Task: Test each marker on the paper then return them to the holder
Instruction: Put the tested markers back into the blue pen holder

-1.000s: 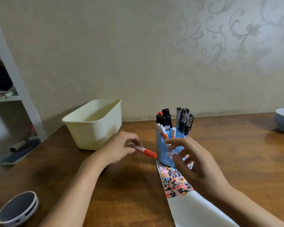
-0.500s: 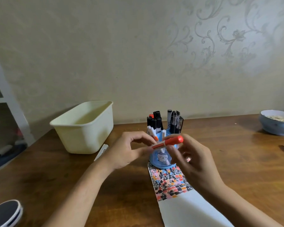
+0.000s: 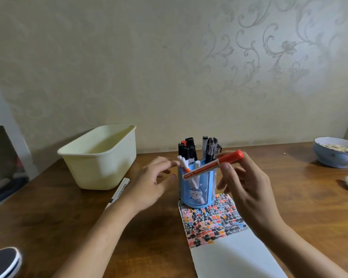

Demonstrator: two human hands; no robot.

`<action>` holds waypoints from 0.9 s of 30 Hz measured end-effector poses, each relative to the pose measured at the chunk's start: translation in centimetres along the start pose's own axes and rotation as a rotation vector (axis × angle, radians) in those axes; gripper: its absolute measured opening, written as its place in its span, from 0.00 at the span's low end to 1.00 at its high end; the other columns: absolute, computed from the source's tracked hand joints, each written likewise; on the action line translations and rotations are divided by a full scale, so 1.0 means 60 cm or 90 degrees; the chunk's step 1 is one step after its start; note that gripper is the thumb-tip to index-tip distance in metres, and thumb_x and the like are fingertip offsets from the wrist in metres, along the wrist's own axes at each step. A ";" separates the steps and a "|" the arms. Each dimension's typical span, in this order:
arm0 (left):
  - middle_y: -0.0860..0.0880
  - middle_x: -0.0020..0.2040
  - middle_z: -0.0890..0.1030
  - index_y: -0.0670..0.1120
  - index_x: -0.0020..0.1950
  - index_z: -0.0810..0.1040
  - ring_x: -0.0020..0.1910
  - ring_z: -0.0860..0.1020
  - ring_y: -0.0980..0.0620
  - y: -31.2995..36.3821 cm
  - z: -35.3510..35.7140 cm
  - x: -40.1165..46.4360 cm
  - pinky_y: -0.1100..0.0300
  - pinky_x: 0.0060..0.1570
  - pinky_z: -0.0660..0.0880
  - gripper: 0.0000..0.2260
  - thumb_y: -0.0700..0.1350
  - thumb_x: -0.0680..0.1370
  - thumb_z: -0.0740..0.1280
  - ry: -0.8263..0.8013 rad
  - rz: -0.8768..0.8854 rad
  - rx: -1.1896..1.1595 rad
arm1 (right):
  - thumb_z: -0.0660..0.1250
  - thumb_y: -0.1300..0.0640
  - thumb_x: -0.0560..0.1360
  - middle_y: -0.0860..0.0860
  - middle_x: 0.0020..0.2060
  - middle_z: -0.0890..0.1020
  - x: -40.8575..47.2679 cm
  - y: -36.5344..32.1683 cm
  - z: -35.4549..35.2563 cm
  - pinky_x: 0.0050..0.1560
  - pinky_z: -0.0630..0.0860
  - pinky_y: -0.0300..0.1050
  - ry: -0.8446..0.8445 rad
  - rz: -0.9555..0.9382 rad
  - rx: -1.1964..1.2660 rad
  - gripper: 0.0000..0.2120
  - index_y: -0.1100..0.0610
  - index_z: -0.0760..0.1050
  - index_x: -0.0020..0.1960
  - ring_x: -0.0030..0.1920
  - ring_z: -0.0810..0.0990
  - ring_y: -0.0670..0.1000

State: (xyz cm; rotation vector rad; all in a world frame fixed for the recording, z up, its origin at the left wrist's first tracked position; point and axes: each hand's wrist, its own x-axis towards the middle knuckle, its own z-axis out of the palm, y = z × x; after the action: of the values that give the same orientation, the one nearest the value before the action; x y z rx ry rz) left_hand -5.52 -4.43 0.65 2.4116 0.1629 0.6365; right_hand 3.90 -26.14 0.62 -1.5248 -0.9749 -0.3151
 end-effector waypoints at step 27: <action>0.62 0.57 0.78 0.57 0.55 0.84 0.62 0.74 0.61 0.011 -0.012 -0.001 0.66 0.57 0.73 0.12 0.40 0.80 0.67 -0.003 0.049 -0.079 | 0.60 0.46 0.79 0.39 0.48 0.81 0.024 0.004 -0.006 0.33 0.80 0.43 0.082 -0.080 -0.089 0.17 0.51 0.68 0.65 0.36 0.83 0.46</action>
State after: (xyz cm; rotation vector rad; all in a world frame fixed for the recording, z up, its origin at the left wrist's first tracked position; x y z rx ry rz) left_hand -5.96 -4.57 1.48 2.3079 0.0269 0.6566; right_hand 5.08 -25.92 1.50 -1.5517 -0.9647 -0.5735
